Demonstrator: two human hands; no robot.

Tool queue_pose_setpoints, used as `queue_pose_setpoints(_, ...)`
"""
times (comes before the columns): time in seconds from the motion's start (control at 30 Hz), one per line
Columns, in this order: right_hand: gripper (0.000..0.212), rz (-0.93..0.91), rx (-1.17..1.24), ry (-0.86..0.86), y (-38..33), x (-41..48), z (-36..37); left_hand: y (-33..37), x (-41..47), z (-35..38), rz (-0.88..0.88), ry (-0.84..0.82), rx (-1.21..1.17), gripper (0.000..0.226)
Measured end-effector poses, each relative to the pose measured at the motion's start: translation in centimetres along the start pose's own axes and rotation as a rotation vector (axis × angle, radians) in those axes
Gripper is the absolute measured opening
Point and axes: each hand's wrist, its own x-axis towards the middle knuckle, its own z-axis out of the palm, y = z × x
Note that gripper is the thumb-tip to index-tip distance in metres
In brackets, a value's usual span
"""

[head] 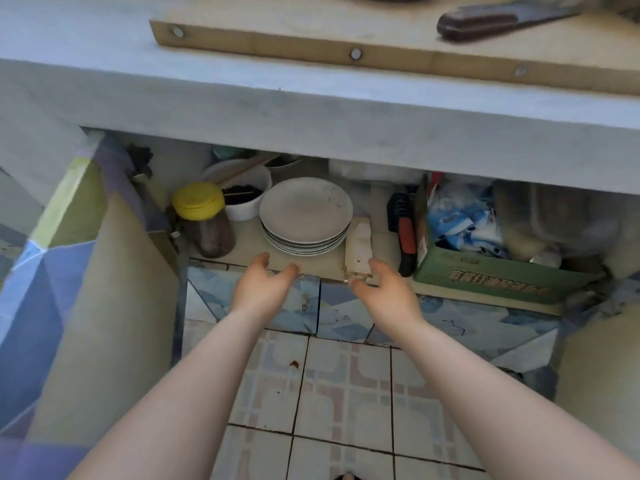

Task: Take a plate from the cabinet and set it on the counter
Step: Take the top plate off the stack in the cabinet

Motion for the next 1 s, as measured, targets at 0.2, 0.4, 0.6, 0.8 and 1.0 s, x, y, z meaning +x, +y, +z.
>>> queue_pose_setpoints(0.2, 0.064, -0.063, 0.018, 0.070, 3.5, 6.1, 3.3, -2.0, 6.0, 2.9, 0.045, 0.039, -0.073, 0.081)
queue_pose_setpoints(0.4, 0.069, -0.097, 0.072, 0.152, 5.2, 10.5, 5.7, -3.3, 10.1, 3.5, 0.093, 0.081, -0.115, 0.090)
queue_pose_setpoints(0.6, 0.065, -0.126, 0.077, 0.149, 3.8, 13.9, 6.6, -3.9, 12.7, 2.8, 0.156, 0.151, -0.095, 0.092)
queue_pose_setpoints(0.8, 0.049, -0.201, 0.067, 0.193, 2.2, 16.7, 6.4, -2.0, 15.4, 3.1, 0.136, 0.127, -0.114, 0.065)
queue_pose_setpoints(1.0, 0.047, -0.239, 0.113, 0.213, 2.3, 17.5, 7.0, -1.7, 16.5, 4.1, 0.168, 0.186, -0.171, 0.055)
